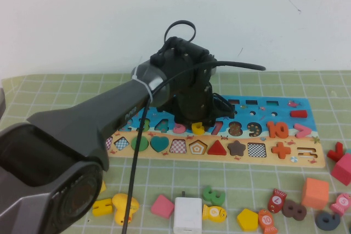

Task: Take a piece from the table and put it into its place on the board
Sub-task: Place the "number 6" into the hole of the number 6

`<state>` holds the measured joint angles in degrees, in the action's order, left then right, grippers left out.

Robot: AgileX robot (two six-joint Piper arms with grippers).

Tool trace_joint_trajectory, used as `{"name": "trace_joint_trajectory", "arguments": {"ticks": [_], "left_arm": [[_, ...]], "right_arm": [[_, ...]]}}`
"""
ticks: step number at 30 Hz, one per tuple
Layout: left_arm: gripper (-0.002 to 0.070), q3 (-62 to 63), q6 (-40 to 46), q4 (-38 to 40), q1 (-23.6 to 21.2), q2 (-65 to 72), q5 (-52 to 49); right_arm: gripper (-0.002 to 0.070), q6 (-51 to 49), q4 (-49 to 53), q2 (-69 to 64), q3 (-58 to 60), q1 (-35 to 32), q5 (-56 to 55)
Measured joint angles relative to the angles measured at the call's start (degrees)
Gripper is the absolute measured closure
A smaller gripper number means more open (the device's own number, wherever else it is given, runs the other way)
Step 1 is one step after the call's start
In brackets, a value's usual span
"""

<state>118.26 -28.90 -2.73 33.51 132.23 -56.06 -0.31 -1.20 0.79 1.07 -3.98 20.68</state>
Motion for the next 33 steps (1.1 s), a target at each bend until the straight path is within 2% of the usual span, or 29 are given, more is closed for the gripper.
{"name": "trace_joint_trajectory", "arguments": {"ticks": [33], "left_arm": [[0.0418,3.5,-0.07,-3.57,1.11,2.1,-1.66]], "right_arm": [[0.0679,0.0,0.0,0.0,0.0,0.0,0.0]]}}
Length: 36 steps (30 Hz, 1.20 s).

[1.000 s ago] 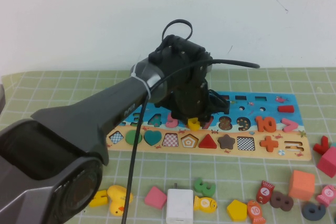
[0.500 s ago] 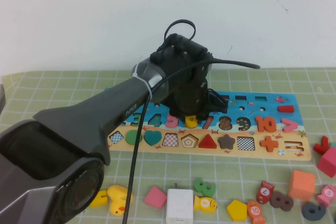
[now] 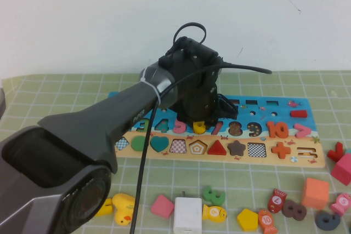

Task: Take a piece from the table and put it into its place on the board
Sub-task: Place the "number 6" into the hole of the number 6

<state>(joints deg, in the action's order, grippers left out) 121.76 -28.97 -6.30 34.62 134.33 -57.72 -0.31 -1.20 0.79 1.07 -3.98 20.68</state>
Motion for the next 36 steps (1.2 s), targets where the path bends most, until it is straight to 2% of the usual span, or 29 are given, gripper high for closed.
{"name": "trace_joint_trajectory", "arguments": {"ticks": [15,23,29,36], "left_arm": [[0.0417,0.22,1.89,-0.48,0.02,0.08,-1.61],[0.03,0.34,2.15,-0.24,0.02,0.08,-2.34],[0.0285,1.64,2.29,0.07,0.02,0.29,-4.02],[0.0286,10.04,3.55,0.07,0.12,0.85,-7.52]], "right_arm": [[0.0679,0.0,0.0,0.0,0.0,0.0,0.0],[0.0679,0.0,0.0,0.0,0.0,0.0,0.0],[0.0679,0.0,0.0,0.0,0.0,0.0,0.0],[0.0679,0.0,0.0,0.0,0.0,0.0,0.0]]}}
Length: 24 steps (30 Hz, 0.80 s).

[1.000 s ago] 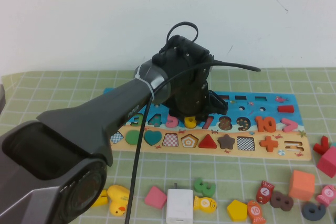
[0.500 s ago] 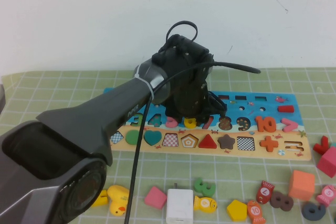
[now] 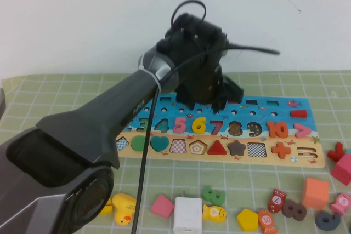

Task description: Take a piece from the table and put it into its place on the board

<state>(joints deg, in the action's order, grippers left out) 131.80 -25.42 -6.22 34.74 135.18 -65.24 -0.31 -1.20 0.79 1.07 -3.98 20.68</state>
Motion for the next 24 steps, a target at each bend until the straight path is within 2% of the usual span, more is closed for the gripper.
{"name": "trace_joint_trajectory", "arguments": {"ticks": [2,4,9,11,15,24], "left_arm": [[0.0305,2.0,1.42,0.84,0.0,0.0,-0.25],[0.0358,3.06,3.06,2.0,0.31,0.0,-0.25],[0.0585,3.08,4.56,2.87,1.48,0.74,-0.25],[0.0634,3.08,4.68,2.98,1.74,1.62,-0.25],[0.0669,3.08,4.68,2.71,1.74,3.48,-0.25],[0.0676,3.08,4.3,0.29,1.74,4.47,-0.02]], "right_arm": [[0.0679,0.0,0.0,0.0,0.0,0.0,0.0],[0.0679,0.0,0.0,0.0,0.0,0.0,0.0],[0.0679,0.0,0.0,0.0,0.0,0.0,0.0],[0.0679,0.0,0.0,0.0,0.0,0.0,0.0],[0.0679,0.0,0.0,0.0,0.0,0.0,0.0],[0.0679,0.0,0.0,0.0,0.0,0.0,0.0]]}}
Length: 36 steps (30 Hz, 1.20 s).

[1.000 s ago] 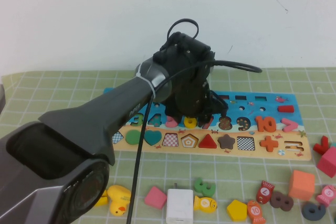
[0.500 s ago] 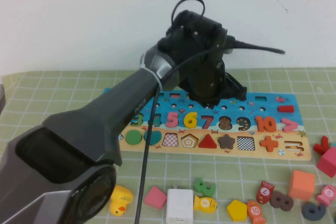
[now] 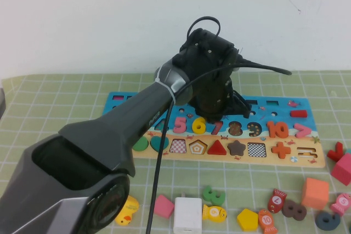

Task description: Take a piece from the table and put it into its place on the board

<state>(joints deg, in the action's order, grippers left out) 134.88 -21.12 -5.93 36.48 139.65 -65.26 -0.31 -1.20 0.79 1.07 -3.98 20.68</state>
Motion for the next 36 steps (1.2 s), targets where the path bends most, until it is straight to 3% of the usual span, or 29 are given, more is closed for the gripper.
{"name": "trace_joint_trajectory", "arguments": {"ticks": [36], "left_arm": [[0.0677,2.29,0.84,-4.13,-1.05,-3.5,-5.88]], "right_arm": [[0.0679,0.0,0.0,0.0,0.0,0.0,0.0]]}}
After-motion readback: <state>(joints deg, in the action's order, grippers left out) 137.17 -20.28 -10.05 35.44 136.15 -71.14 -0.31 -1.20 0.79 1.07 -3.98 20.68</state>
